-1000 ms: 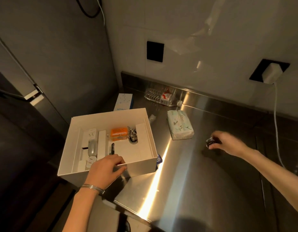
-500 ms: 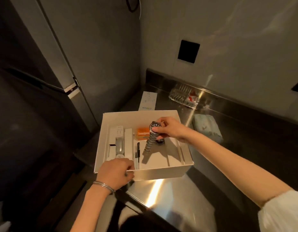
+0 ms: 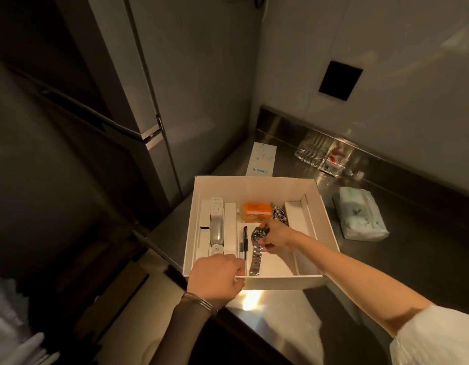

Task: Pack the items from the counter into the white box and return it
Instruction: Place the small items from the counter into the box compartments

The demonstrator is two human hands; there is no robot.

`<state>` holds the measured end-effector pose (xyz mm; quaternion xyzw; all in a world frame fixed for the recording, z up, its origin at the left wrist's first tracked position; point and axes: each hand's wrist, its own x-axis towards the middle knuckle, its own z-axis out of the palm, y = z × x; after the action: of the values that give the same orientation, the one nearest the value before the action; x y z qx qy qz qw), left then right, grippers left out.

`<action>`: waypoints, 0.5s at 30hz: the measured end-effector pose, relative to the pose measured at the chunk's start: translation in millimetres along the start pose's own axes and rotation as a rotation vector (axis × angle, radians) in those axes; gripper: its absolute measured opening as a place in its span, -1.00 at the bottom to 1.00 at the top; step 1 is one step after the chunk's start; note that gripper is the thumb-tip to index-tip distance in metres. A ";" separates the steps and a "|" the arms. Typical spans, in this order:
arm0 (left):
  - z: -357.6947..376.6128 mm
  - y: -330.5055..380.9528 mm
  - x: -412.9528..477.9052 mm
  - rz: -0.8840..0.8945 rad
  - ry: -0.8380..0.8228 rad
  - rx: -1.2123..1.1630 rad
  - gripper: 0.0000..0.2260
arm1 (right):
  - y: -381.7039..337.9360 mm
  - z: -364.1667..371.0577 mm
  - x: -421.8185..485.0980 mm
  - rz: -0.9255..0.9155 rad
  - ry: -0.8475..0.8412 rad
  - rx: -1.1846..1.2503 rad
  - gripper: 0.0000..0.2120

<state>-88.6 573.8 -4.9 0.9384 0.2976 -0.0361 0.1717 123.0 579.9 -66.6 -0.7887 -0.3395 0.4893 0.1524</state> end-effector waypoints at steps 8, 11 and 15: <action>-2.1 1.9 0.8 -0.018 -0.030 -0.020 -0.91 | 2.1 0.8 8.6 -0.261 0.100 -0.227 -0.61; -2.5 2.1 0.8 -0.018 -0.035 -0.016 -0.89 | 4.3 -1.8 11.6 -0.294 0.152 -0.424 -0.60; -2.4 1.6 1.0 -0.021 -0.032 -0.028 -0.90 | 12.6 -1.8 12.1 -0.236 0.159 -0.531 -0.52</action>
<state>-87.0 573.9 -2.4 0.9320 0.3053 -0.0489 0.1890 132.9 579.3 -81.1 -0.7919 -0.5319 0.2991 0.0227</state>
